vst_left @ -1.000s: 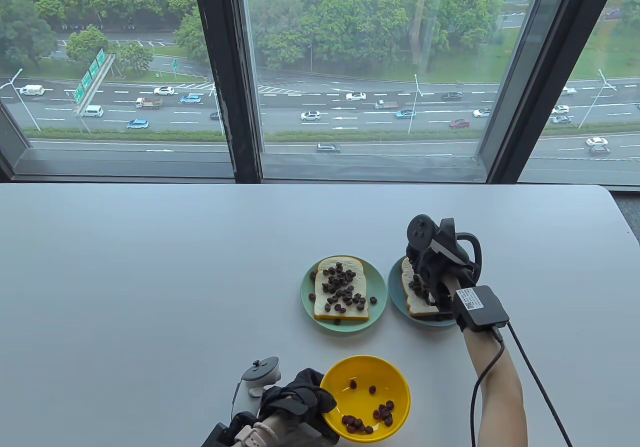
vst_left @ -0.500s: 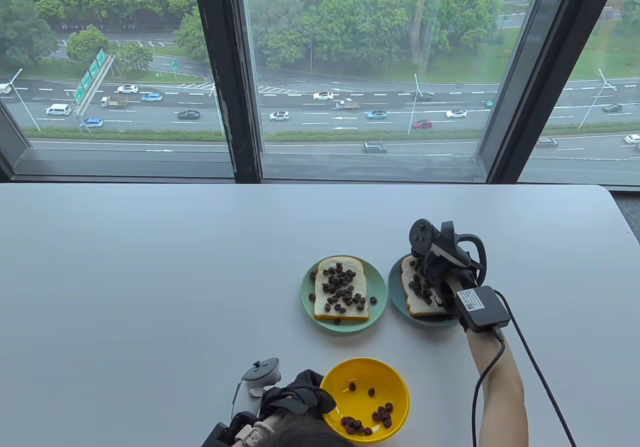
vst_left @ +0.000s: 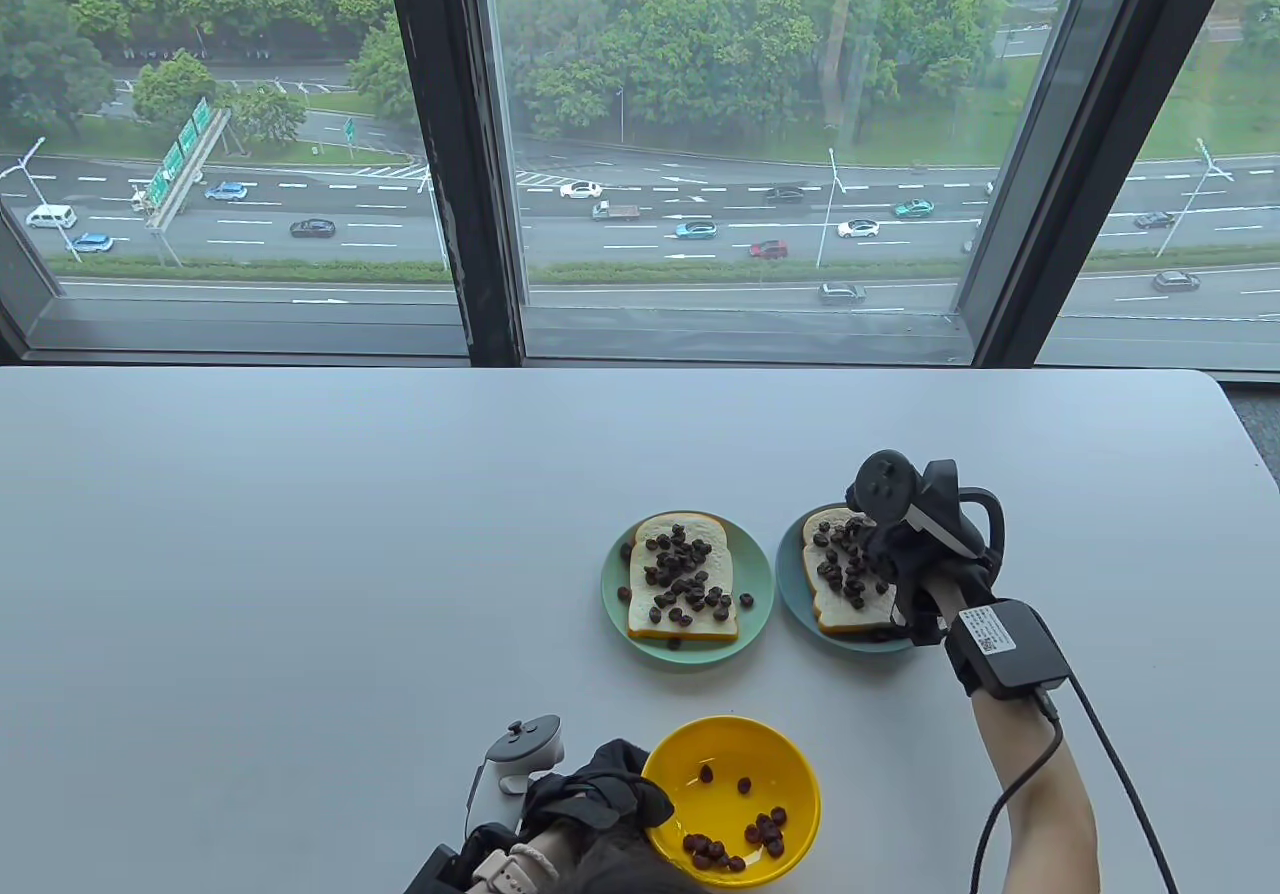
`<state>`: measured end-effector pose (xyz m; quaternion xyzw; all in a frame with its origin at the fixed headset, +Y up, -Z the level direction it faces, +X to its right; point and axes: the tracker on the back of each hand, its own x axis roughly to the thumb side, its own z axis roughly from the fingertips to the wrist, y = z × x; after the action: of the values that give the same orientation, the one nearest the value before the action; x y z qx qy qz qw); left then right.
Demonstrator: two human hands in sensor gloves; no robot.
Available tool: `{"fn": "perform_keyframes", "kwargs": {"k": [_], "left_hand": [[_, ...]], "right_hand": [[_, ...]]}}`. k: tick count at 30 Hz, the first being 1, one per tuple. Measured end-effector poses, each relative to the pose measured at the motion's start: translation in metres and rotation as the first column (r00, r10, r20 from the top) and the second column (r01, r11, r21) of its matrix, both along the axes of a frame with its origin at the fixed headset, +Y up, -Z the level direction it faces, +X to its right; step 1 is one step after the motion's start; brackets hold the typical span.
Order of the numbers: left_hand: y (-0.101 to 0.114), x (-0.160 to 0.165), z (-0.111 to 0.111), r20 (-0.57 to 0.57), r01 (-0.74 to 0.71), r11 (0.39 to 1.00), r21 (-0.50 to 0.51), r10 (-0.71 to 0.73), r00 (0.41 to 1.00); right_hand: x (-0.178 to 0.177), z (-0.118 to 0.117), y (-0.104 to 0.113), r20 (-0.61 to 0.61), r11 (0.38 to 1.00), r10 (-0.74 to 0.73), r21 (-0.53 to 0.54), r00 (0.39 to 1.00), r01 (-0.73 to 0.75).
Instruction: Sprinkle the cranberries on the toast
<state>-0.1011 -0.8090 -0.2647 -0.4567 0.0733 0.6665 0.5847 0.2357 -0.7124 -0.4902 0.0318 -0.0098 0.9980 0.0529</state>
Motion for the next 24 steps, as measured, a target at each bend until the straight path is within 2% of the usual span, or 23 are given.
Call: {"fn": "perform_keyframes", "kwargs": {"k": [4, 7, 11, 13, 15, 16, 18, 22, 24], "left_hand": [[0.003, 0.002, 0.0, 0.004, 0.005, 1.0, 0.022, -0.005, 1.0], [0.006, 0.003, 0.0, 0.007, 0.012, 0.999, 0.043, -0.012, 1.0], [0.011, 0.005, 0.002, 0.008, 0.018, 0.997, 0.077, -0.019, 1.0], [0.014, 0.006, 0.003, 0.008, 0.015, 0.996, 0.093, -0.015, 1.0], [0.018, 0.007, 0.004, 0.008, 0.013, 0.994, 0.108, -0.014, 1.0], [0.019, 0.007, 0.005, 0.012, 0.025, 0.993, 0.115, -0.026, 1.0], [0.021, 0.008, 0.006, 0.019, 0.038, 0.989, 0.141, -0.041, 0.999], [0.025, 0.012, 0.008, -0.016, -0.021, 0.992, 0.126, 0.023, 1.0], [0.025, 0.012, 0.008, -0.021, -0.011, 0.99, 0.142, 0.015, 1.0]], "right_hand": [[-0.009, 0.033, 0.013, -0.104, 0.999, -0.038, 0.011, 0.994, 0.039], [-0.027, 0.071, 0.023, -0.257, 0.994, -0.108, -0.027, 0.96, 0.105], [-0.067, 0.138, 0.035, -0.491, 0.964, -0.254, -0.193, 0.833, 0.181], [-0.086, 0.168, 0.036, -0.585, 0.953, -0.264, -0.281, 0.767, 0.115], [-0.1, 0.191, 0.035, -0.652, 0.954, -0.219, -0.298, 0.726, 0.02], [-0.106, 0.2, 0.034, -0.674, 0.963, -0.153, -0.267, 0.723, -0.045], [-0.113, 0.21, 0.03, -0.707, 0.954, -0.103, -0.268, 0.7, -0.131], [-0.124, 0.222, 0.015, -0.722, 0.918, -0.16, -0.359, 0.674, -0.166], [-0.13, 0.226, 0.009, -0.744, 0.915, -0.146, -0.353, 0.652, -0.198]]}}
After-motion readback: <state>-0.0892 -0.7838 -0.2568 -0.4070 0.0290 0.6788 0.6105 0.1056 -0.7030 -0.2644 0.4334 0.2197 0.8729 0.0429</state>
